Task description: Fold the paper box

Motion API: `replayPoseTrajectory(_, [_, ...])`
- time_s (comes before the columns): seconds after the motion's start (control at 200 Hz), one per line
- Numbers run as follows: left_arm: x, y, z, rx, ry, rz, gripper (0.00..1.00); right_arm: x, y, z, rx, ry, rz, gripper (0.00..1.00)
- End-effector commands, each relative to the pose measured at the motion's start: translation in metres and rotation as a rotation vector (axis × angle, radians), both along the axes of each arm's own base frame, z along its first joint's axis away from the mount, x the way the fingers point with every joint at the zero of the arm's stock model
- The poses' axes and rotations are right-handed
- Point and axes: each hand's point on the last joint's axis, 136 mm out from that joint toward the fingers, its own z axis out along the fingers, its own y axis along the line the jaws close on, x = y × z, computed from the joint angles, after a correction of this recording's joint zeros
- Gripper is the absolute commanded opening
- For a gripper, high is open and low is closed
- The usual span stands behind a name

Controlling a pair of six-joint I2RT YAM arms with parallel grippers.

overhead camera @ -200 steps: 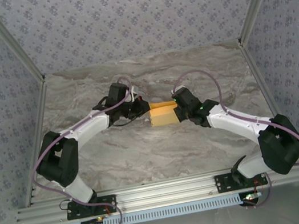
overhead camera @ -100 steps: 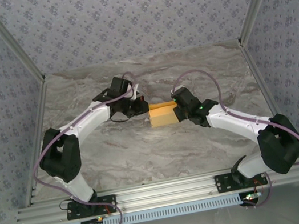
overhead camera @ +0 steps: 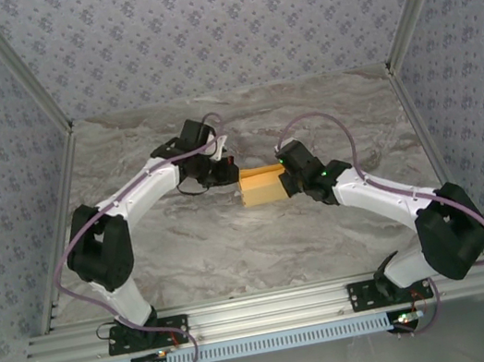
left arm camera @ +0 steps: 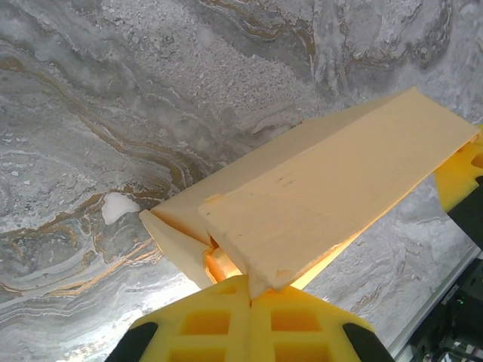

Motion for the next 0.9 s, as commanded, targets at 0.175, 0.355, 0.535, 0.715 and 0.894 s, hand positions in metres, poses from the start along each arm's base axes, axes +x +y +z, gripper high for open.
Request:
replayPoseTrajectory(0.175, [-0.0052, 0.0286, -0.0200, 0.195, 0.014, -0.012, 0.00, -0.0134, -0.0050, -0.0177, -0.045, 0.093, 0.000, 0.00])
replayPoseTrajectory(0.355, [-0.0039, 0.0304, -0.0190, 0.245, -0.011, -0.024, 0.00, -0.0130, -0.0049, -0.0189, -0.047, 0.097, -0.002, 0.00])
replayPoseTrajectory(0.535, [-0.0025, 0.0342, -0.0164, 0.304, -0.038, -0.041, 0.00, -0.0132, -0.0064, -0.0185, -0.055, 0.097, -0.006, 0.00])
replayPoseTrajectory(0.715, [-0.0037, 0.0310, -0.0144, 0.338, -0.053, -0.071, 0.00, -0.0133, -0.0061, -0.0205, -0.054, 0.102, -0.007, 0.00])
replayPoseTrajectory(0.894, [-0.0034, 0.0310, -0.0140, 0.377, -0.061, -0.093, 0.00, -0.0137, -0.0057, -0.0219, -0.051, 0.104, -0.007, 0.00])
